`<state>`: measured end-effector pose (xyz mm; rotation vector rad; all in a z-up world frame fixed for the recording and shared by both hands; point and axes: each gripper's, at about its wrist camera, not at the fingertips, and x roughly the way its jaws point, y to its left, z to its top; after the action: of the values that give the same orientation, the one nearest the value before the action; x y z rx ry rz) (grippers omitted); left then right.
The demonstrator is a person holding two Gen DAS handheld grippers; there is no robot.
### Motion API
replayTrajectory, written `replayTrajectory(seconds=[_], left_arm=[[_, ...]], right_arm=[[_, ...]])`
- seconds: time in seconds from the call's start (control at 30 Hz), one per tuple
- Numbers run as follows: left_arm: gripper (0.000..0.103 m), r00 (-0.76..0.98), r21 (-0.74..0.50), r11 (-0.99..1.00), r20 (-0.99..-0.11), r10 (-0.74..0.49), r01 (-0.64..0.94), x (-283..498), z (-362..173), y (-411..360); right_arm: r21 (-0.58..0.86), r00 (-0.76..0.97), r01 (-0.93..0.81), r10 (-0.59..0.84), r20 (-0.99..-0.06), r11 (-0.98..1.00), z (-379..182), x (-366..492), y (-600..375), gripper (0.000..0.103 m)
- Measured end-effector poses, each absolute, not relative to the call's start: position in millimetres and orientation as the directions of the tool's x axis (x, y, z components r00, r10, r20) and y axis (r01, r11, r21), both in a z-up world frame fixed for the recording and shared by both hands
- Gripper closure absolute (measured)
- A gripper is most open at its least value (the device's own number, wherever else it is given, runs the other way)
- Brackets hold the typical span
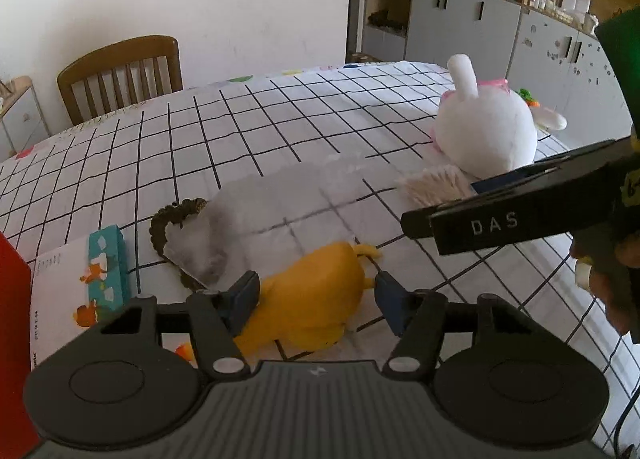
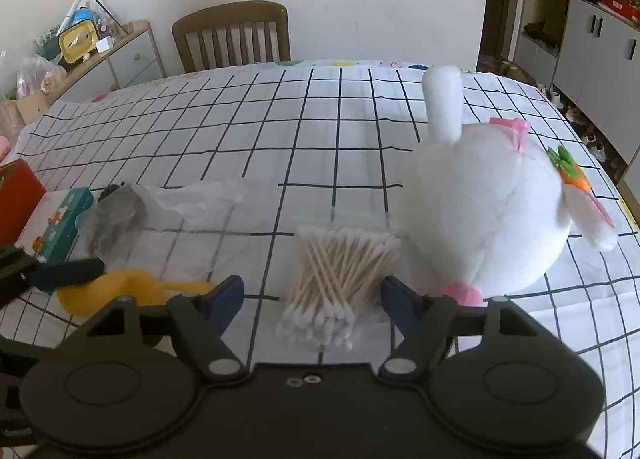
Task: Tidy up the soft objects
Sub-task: 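Grasp the yellow plush duck with the left gripper while the right gripper grasps the cotton swab bag, then carry the duck with the left gripper while the right gripper carries the swab bag to the tin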
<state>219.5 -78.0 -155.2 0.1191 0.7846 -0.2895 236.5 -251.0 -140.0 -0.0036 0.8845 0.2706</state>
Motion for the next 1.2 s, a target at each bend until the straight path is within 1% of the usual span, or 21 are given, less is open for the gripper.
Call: replayTrajectory(seconds=[0.03, 0.13, 0.17, 0.2, 0.33, 0.4, 0.6, 0.97, 1.2], left_arm=[[0.040, 0.674, 0.004, 0.954, -0.708, -0.210, 0.301, 219.0, -155.1, -78.5], [0.054, 0.671, 0.003, 0.954, -0.712, -0.208, 0.299, 219.6, -155.6, -79.3], [0.058, 0.671, 0.006, 0.956, -0.713, -0.202, 0.294, 220.1, -155.9, -79.3], [0.060, 0.672, 0.006, 0.957, -0.713, -0.199, 0.290, 219.7, -155.9, -78.6], [0.068, 0.673, 0.004, 0.958, -0.712, -0.198, 0.286, 220.1, -153.1, -77.7], [0.070, 0.676, 0.012, 0.957, -0.711, -0.196, 0.290, 219.5, -150.7, -77.9], [0.071, 0.681, -0.016, 0.961, -0.702, -0.207, 0.276, 214.2, -143.2, -71.5], [0.071, 0.703, -0.065, 0.970, -0.677, -0.216, 0.236, 196.7, -114.2, -58.3], [0.071, 0.721, -0.078, 0.977, -0.664, -0.198, 0.196, 181.5, -89.0, -45.0]], right_arm=[[0.106, 0.602, -0.233, 0.229, -0.765, 0.967, -140.2, 236.9, -250.8, 0.033], [0.095, 0.604, -0.223, 0.214, -0.768, 0.970, -140.1, 237.1, -251.2, 0.043], [0.092, 0.605, -0.218, 0.209, -0.768, 0.971, -140.0, 237.3, -251.6, 0.049], [0.090, 0.606, -0.213, 0.203, -0.769, 0.973, -139.9, 237.6, -252.4, 0.055], [0.100, 0.608, -0.201, 0.204, -0.768, 0.975, -139.1, 237.8, -256.6, 0.062], [0.102, 0.613, -0.198, 0.204, -0.763, 0.975, -137.7, 236.6, -258.0, 0.066], [0.119, 0.626, -0.203, 0.222, -0.748, 0.972, -127.6, 226.0, -261.8, 0.069], [0.173, 0.648, -0.257, 0.302, -0.699, 0.951, -85.0, 189.0, -268.3, 0.069], [0.184, 0.638, -0.314, 0.350, -0.686, 0.932, -59.0, 166.8, -259.0, 0.069]])
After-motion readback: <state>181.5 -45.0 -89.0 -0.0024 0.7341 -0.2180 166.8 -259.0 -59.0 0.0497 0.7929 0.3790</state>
